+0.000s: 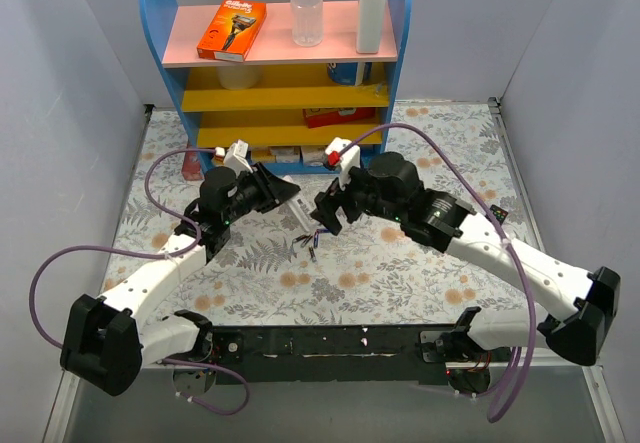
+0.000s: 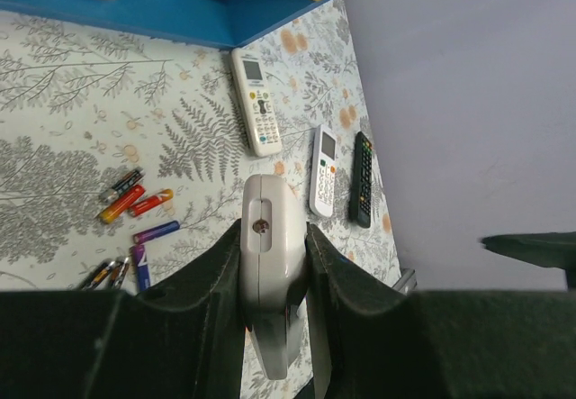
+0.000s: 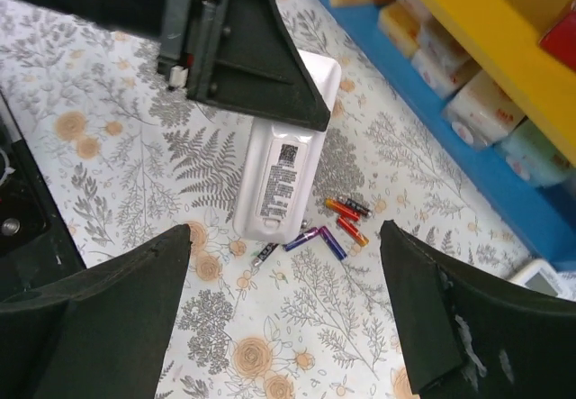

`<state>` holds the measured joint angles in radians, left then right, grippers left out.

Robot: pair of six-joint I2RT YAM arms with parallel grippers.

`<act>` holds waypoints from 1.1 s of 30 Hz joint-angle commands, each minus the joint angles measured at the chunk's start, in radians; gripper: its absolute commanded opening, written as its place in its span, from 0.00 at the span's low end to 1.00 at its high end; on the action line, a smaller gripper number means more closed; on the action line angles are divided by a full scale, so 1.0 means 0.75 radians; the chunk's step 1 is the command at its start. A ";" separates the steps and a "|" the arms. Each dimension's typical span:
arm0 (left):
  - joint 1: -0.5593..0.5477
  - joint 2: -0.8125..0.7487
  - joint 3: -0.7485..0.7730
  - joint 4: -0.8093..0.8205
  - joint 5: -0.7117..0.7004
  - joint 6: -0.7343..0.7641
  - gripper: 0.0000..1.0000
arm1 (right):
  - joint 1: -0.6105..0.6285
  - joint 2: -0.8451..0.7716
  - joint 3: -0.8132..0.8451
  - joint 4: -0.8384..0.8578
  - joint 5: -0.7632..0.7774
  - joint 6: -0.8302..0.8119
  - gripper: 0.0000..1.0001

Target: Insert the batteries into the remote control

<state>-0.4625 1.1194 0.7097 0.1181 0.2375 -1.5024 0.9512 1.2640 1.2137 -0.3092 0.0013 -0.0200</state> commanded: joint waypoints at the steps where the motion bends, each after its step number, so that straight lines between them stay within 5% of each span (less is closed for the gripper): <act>1: 0.130 -0.047 -0.054 0.104 0.333 0.019 0.00 | 0.008 -0.163 -0.157 0.203 -0.137 -0.131 0.96; 6: 0.189 -0.018 -0.036 0.086 0.554 0.083 0.00 | 0.008 -0.323 -0.348 0.398 -0.145 -0.261 0.98; 13: 0.191 0.025 0.050 -0.012 0.694 0.181 0.00 | 0.008 -0.299 -0.381 0.343 -0.308 -0.566 0.97; 33: 0.191 0.140 0.179 -0.121 0.776 0.054 0.00 | 0.035 -0.186 -0.414 0.506 -0.429 -0.820 0.71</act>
<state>-0.3225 1.2232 0.7948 0.0357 0.7902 -1.4342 0.9638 1.1130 0.8871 0.0174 -0.2989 -0.5972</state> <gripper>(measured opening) 0.249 0.732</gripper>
